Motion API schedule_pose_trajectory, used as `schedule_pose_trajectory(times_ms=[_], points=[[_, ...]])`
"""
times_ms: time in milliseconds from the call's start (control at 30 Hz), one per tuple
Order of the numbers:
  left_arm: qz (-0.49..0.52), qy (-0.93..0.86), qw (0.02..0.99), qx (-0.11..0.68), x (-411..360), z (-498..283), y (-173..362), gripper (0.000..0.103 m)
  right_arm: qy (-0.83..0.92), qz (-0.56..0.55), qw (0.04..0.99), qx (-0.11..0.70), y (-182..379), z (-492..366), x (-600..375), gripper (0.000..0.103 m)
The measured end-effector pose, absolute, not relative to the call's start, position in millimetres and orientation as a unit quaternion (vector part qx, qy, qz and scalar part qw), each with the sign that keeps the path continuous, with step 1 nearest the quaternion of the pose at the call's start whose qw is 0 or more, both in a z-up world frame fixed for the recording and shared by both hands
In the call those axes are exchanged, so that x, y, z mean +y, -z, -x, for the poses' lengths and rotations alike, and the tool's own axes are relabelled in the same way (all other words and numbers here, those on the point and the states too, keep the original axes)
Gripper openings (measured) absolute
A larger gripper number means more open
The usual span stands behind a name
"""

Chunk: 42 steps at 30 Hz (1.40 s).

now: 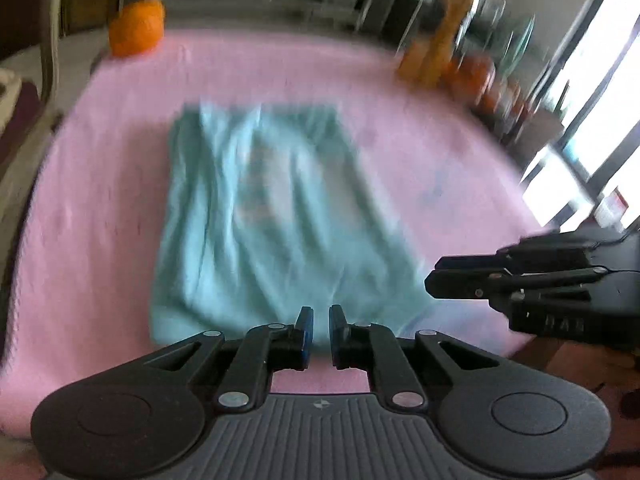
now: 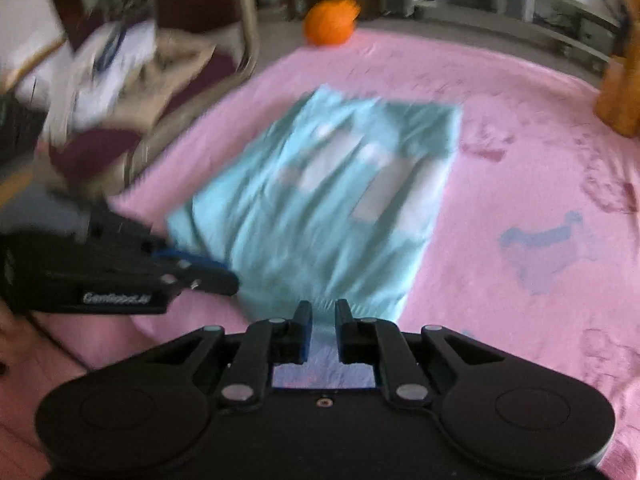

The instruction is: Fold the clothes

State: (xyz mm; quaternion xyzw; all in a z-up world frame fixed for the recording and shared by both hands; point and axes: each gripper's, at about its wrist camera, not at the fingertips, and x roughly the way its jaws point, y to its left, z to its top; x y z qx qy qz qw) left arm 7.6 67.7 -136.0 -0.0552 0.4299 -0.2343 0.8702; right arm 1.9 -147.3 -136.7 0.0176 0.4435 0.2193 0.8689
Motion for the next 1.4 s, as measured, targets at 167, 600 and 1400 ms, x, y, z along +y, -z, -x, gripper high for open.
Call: schedule_pose_trajectory(times_ms=[167,600,1400], points=[[0.057,0.241,0.890,0.384,71,-36,98,0.018,-0.211,-0.026,0.872,0.441,116,-44,-160,0.013],[0.158,0.207,0.846,0.465,64,-165,182,0.009,-0.252,-0.311,0.753,0.523,189,-167,-189,0.013],[0.194,0.137,0.865,0.441,63,-206,191,0.007,-0.198,-0.452,0.727,0.479,240,-211,-212,0.015]])
